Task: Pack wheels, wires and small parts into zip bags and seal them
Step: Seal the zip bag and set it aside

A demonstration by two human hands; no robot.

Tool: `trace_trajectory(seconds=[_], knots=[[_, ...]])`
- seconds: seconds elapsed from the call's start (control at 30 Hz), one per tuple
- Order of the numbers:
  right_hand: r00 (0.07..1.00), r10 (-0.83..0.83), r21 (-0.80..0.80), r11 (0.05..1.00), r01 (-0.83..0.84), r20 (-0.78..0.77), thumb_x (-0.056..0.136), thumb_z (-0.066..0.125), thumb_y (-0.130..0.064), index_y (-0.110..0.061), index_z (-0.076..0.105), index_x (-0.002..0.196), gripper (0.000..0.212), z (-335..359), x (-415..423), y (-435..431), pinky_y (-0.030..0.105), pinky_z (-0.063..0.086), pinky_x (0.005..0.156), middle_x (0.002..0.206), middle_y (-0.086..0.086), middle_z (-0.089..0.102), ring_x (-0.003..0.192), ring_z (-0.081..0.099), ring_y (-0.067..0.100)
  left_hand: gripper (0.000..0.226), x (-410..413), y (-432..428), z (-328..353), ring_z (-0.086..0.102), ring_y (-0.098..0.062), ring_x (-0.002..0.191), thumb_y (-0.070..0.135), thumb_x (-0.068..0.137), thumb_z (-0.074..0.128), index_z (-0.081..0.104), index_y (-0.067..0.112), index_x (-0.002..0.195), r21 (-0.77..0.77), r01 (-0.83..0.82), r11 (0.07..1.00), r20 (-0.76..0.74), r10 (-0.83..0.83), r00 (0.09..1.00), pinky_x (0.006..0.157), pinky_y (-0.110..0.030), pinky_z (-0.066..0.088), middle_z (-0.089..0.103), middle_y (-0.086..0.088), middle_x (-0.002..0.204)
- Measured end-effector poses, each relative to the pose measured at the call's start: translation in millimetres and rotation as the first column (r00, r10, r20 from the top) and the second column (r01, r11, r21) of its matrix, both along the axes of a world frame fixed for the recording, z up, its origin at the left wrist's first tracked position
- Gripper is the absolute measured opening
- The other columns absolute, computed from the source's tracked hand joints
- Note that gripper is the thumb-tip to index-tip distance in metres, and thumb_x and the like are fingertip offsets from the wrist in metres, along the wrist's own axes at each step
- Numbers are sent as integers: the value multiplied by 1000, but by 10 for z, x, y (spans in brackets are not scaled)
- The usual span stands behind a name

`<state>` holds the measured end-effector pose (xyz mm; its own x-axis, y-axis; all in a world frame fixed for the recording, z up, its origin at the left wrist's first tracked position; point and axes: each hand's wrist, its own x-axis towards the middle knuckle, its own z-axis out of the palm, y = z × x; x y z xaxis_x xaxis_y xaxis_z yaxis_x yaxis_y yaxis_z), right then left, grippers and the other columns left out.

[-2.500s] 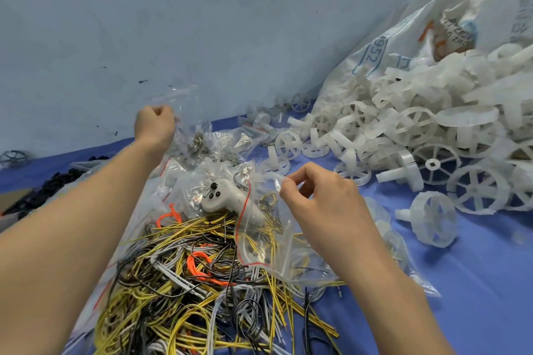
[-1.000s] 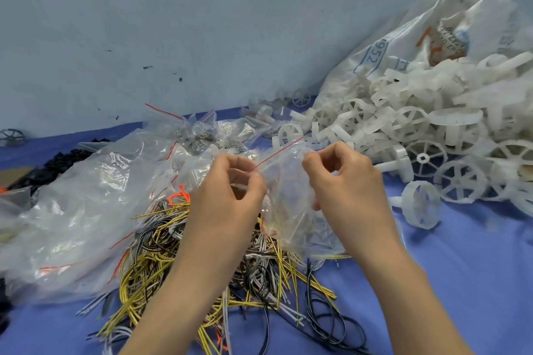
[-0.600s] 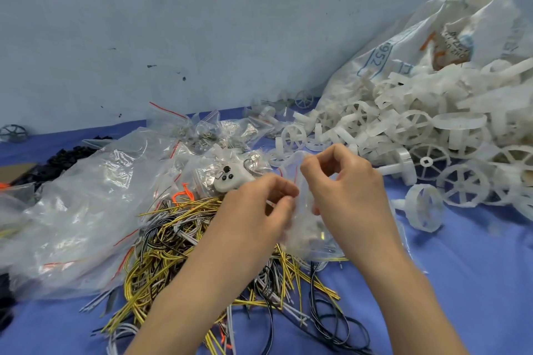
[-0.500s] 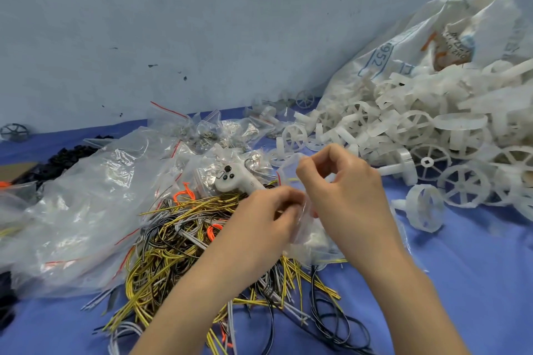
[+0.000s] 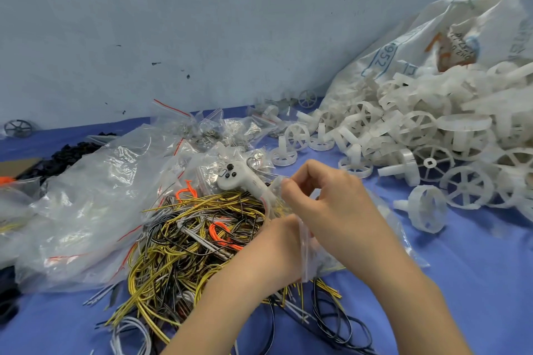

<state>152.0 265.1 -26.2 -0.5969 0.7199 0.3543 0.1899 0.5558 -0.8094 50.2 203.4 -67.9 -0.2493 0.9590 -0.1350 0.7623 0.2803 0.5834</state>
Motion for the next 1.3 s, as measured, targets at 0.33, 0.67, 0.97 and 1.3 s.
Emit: trace_trajectory(seconds=[0.33,0.67,0.97,1.3], knots=[[999,-39,1,999,39,13,88,61,-36,-25,59,69,22,-56,-44,40,17,40,58,69,-9,64,61,53,4,10,-23,-11,73,58,-6,76,12,92,62,65,5,98,56,9,998,261,-23,965,74,-28,53,66,0,84],[984,-173,13,985,174,-32,85,60,-40,-27,58,69,21,-92,-178,27,12,40,62,66,-12,63,72,57,-1,28,-294,-293,338,65,-29,111,20,105,44,66,14,120,164,-157,974,649,13,760,92,-32,56,69,-12,117],[977,-215,20,977,214,3,87,59,-44,-29,58,70,23,-108,-254,-3,20,38,58,66,-14,62,68,56,1,24,-520,-496,410,72,-22,95,19,103,47,69,16,111,283,-333,900,694,47,718,81,-29,59,74,-10,104],[982,-190,43,981,190,11,97,52,-46,-30,58,81,23,-144,-196,2,28,40,60,77,-13,62,68,56,5,24,-669,-637,488,73,-25,94,17,103,46,68,13,110,322,-427,845,723,71,687,80,-32,60,75,-7,100]])
